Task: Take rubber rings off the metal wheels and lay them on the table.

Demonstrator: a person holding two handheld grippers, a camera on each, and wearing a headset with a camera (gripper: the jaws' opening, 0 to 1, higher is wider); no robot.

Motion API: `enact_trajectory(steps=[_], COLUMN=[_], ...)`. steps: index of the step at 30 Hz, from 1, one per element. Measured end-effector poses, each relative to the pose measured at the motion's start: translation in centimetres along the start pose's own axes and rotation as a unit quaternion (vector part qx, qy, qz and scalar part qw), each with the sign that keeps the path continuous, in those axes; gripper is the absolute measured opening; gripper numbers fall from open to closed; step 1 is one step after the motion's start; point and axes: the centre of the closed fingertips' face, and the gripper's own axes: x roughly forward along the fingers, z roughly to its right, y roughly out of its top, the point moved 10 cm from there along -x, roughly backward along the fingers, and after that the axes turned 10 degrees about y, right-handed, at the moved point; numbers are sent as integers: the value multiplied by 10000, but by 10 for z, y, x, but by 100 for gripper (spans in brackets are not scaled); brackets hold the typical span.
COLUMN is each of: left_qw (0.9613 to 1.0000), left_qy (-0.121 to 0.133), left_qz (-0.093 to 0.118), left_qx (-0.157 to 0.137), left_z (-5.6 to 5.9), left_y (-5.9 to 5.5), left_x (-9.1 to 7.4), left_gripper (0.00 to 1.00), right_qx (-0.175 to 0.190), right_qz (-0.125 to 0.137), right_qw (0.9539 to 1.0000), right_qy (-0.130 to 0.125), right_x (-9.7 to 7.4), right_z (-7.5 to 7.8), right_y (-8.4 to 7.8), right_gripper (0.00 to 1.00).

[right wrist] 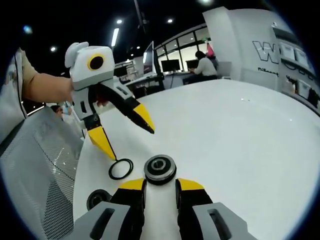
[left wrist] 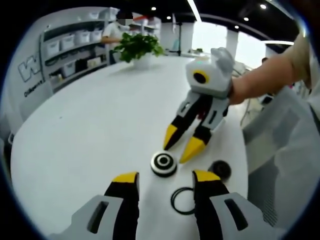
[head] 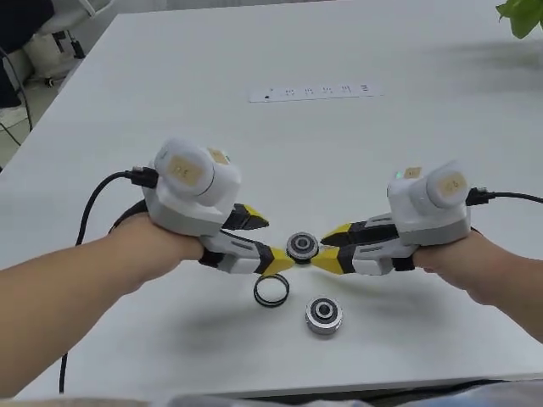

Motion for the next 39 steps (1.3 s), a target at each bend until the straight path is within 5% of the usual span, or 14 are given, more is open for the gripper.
enact_trajectory(steps=[31, 36, 39], left_qw=[9997, 9996, 9986], left_qy=[-126, -97, -36], left_qz=[-157, -141, -131], left_qx=[125, 217, 509], left_z=[3, 6, 9], left_y=[5, 7, 8], left_x=[33, 32, 33], left_gripper=[23, 19, 16], right_qx=[-6, 12, 17], right_qz=[60, 64, 66], right_qw=[10000, 10000, 10000], right_qy=[-21, -16, -17], right_x=[2, 2, 2], right_z=[-3, -4, -3], right_y=[-1, -1, -2], right_gripper=[7, 6, 6])
